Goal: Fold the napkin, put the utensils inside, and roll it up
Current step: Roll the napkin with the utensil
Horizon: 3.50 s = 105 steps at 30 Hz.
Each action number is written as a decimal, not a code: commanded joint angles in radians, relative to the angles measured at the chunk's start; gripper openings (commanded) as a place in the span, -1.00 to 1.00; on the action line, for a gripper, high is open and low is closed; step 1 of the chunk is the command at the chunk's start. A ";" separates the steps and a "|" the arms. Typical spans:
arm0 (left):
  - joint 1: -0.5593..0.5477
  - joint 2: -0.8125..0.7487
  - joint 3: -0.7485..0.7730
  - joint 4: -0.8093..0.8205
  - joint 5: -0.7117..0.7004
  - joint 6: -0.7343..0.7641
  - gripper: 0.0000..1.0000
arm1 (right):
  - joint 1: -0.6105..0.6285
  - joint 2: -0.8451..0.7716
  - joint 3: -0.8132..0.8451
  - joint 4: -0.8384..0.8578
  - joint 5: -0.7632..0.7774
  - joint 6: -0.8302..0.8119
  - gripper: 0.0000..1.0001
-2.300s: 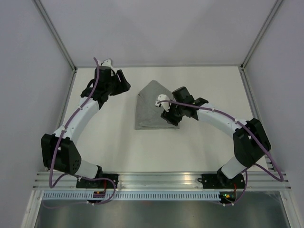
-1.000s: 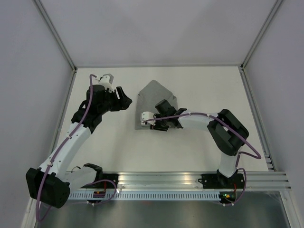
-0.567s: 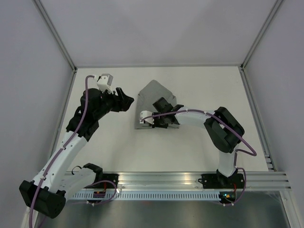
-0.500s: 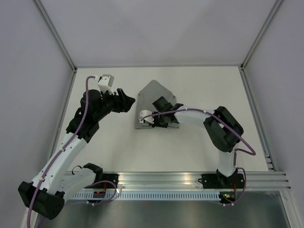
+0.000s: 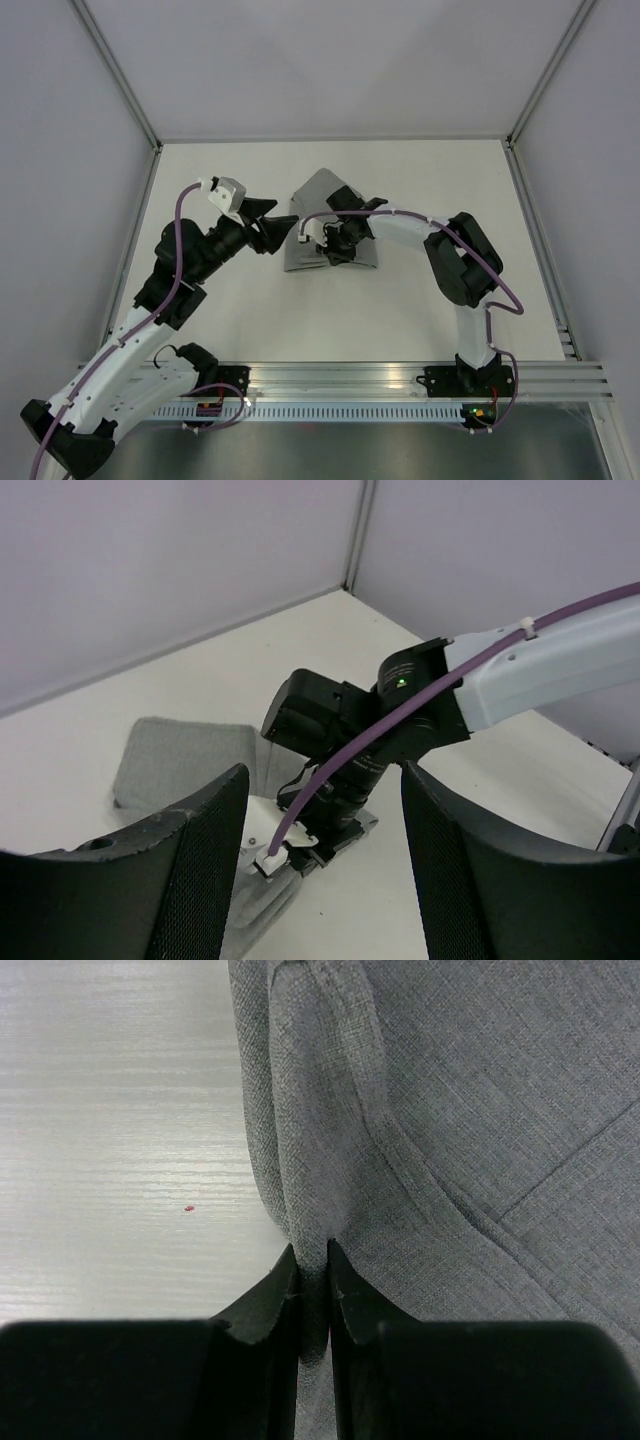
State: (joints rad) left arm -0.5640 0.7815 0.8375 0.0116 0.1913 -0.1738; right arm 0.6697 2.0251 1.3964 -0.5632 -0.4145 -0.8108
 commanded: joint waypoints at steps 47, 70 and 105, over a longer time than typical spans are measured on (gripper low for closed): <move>-0.461 0.798 -0.040 0.366 -0.444 0.723 0.53 | -0.278 0.219 0.046 -0.437 -0.032 -0.146 -0.81; -0.370 1.093 0.153 0.248 -0.239 0.740 0.51 | -0.279 0.241 0.076 -0.445 -0.024 -0.128 -0.81; -0.300 1.274 0.351 -0.134 -0.012 0.590 -0.95 | -0.315 0.182 0.070 -0.466 -0.133 -0.062 -0.29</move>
State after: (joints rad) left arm -0.8852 1.9770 1.1820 0.0044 0.1139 0.4870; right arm 0.3637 2.1487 1.5352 -0.9806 -0.6876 -0.8478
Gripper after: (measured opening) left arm 0.261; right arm 0.311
